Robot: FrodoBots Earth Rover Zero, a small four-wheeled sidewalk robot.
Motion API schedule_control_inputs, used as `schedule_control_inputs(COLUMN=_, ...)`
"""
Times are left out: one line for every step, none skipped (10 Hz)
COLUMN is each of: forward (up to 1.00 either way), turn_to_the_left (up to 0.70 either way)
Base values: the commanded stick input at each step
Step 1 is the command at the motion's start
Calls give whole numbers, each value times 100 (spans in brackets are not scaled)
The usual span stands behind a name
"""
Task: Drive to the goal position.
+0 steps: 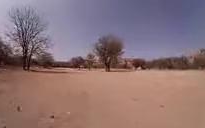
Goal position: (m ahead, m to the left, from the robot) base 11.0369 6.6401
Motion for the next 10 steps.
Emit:
schedule_control_inputs(forward=100, turn_to_the_left=0)
schedule_control_inputs(forward=100, turn_to_the_left=0)
schedule_control_inputs(forward=100, turn_to_the_left=0)
schedule_control_inputs(forward=100, turn_to_the_left=0)
schedule_control_inputs(forward=100, turn_to_the_left=0)
schedule_control_inputs(forward=100, turn_to_the_left=0)
schedule_control_inputs(forward=100, turn_to_the_left=0)
schedule_control_inputs(forward=100, turn_to_the_left=0)
schedule_control_inputs(forward=100, turn_to_the_left=0)
schedule_control_inputs(forward=100, turn_to_the_left=0)
